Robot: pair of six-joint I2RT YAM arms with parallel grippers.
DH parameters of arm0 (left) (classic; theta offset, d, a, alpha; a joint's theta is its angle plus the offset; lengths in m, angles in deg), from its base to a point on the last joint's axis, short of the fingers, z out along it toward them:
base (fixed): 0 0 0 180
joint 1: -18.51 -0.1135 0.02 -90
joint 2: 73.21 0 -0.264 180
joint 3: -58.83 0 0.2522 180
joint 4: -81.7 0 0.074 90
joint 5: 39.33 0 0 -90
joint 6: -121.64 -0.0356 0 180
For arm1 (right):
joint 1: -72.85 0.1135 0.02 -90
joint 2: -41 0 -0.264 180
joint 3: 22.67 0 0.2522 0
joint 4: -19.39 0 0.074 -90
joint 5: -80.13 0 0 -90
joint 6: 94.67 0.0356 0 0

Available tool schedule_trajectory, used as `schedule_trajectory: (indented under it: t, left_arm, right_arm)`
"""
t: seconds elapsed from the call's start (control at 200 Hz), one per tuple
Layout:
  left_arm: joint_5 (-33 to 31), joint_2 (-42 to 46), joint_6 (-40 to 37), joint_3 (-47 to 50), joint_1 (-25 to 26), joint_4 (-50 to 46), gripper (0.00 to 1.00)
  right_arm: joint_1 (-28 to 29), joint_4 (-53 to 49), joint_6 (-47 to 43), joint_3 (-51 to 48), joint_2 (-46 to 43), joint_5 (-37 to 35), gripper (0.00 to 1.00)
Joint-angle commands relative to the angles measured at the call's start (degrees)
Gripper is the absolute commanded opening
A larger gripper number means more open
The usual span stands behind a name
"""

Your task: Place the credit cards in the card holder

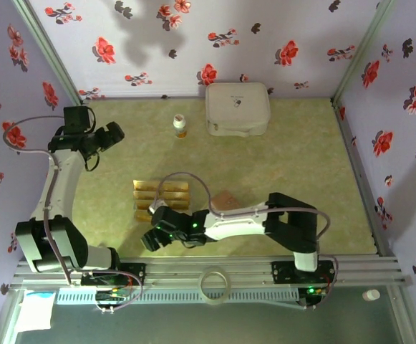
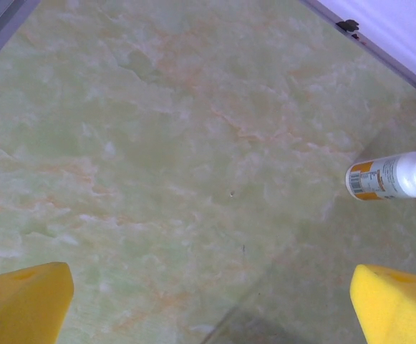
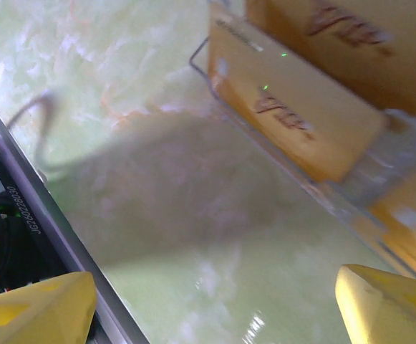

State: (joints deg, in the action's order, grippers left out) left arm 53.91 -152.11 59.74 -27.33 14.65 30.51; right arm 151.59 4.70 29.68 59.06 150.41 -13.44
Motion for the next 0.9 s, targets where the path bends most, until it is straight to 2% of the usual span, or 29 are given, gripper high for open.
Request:
schedule_trajectory:
  t: [0.0, 0.33, 0.89]
  left_arm:
    - [2.05, -1.25, -1.24, -2.68, -0.93, -1.99, 1.00]
    - [3.52, -2.14, -2.43, -3.40, -1.95, -1.89, 1.00]
    - [4.14, -2.02, -3.15, -0.45, -2.16, -1.18, 1.00]
  right_arm:
    - [0.88, 0.54, 1.26, 3.95, 4.23, 0.94, 0.87]
    - [0.22, -0.48, 0.98, 7.12, 9.46, -3.47, 0.86]
    - [-8.58, 0.94, -0.02, 6.98, 9.67, -7.21, 0.86]
